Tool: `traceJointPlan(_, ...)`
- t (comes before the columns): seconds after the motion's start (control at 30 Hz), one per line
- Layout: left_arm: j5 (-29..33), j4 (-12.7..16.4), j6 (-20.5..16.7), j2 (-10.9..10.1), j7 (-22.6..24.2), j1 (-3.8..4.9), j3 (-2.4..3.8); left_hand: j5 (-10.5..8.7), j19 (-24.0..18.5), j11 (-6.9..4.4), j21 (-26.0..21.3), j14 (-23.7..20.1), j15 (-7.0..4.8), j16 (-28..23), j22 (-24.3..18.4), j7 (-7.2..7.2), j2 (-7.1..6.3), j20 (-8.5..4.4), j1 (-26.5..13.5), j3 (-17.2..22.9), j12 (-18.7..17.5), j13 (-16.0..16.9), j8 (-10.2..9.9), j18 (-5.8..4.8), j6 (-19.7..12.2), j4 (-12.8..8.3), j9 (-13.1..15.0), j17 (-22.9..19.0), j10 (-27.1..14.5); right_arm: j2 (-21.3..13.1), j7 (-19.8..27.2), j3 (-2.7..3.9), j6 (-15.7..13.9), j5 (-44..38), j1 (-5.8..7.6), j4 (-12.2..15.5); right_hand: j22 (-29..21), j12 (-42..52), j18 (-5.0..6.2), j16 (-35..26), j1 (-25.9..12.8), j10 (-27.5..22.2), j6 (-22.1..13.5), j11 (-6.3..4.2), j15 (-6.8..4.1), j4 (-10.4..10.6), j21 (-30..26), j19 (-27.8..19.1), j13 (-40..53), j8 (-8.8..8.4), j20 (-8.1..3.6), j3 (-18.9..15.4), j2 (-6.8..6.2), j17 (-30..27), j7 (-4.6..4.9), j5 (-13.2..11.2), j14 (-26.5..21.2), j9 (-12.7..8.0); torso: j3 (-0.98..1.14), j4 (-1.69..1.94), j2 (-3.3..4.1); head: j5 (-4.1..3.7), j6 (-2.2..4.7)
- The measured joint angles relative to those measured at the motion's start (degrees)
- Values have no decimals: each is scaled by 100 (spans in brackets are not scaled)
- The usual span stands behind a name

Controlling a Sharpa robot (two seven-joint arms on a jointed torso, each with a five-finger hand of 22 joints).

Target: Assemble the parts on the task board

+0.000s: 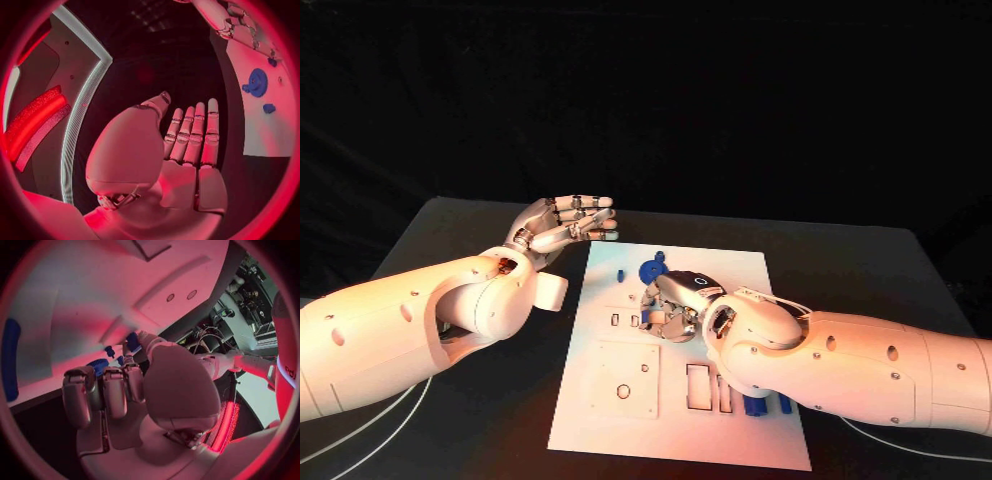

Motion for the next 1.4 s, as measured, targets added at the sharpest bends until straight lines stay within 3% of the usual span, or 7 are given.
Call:
traceJointPlan(0.3, 0, -9, 2, 4, 0, 0, 0, 0, 0, 0, 0, 0, 0, 0, 1, 0, 0, 0, 0, 0, 0, 0, 0, 0, 0, 0, 0, 5, 0, 2, 0, 2, -9, -12, -10, 0, -1, -30, 0, 0, -23, -12, -39, 12, 0, -16, 0, 0, 0, -24, 0, 15, -23, 5, 0, 0, 0, -10, -2, 3, 0, -7, 0)
traceJointPlan(0.47, 0, -12, 2, 5, 0, 0, 0, 0, 0, 0, 0, 0, 0, 0, 1, 0, 0, 0, 0, 0, 0, 0, 0, 0, 0, 0, 0, 5, 0, 1, 0, 2, -9, -25, -14, -1, -1, -111, 0, 0, -63, -52, -103, 52, 0, -16, -28, 0, 0, -55, 0, 16, -126, 4, 39, 0, 0, -27, -3, 2, -2, -9, 6)
traceJointPlan(0.93, 0, -13, 3, 0, 0, 0, -1, 0, 0, 0, 0, 0, 0, 0, 1, 0, 0, 0, 0, 0, 0, 0, 0, 0, 0, 0, 1, 4, 0, -1, 9, 0, -9, -54, -19, 3, 1, -290, 0, -32, -134, -178, -277, 111, 43, -49, -76, 0, 4, -145, 0, 14, -197, 3, 115, -47, -1, -80, -3, 1, -3, -9, 20)
traceJointPlan(1.17, 0, -12, 3, -3, 0, 0, -1, 0, 0, 0, 0, 0, 0, 0, 1, 0, 0, 0, 0, 0, 0, 0, 0, 0, 0, 0, 1, 3, 0, -2, 17, -2, -19, -62, -22, 5, 3, -474, 0, -32, -193, -319, -442, 174, 84, -72, -123, 0, 4, -241, 43, -10, -305, 3, 167, -103, -1, -107, -2, 1, -1, -20, 27)
traceJointPlan(1.3, 0, -17, 3, -3, 0, -1, -2, 0, 0, 0, 0, 0, 0, 0, -4, 0, 0, 0, 0, 24, 0, 0, 0, 0, 0, -24, 1, 9, 0, -5, 15, -11, -31, -64, -29, 3, 3, -579, 0, -54, -223, -412, -707, 226, 135, -51, -157, 1, 3, -388, 84, -185, -335, 3, 231, -148, 9, -189, 1, 2, 0, -26, 31)
traceJointPlan(1.4, 0, -24, 3, -2, 0, -2, -2, 0, 0, 0, 0, 0, 0, 0, -4, 0, 0, 0, 0, 24, 0, 0, 0, 0, 0, -24, 1, 10, 0, -11, 9, -14, -46, -64, -36, 3, 2, -620, -1, -54, -223, -442, -812, 256, 176, 0, -157, -10, 3, -443, 136, -468, -335, 3, 277, 34, 10, -188, 1, 2, 0, -26, 32)
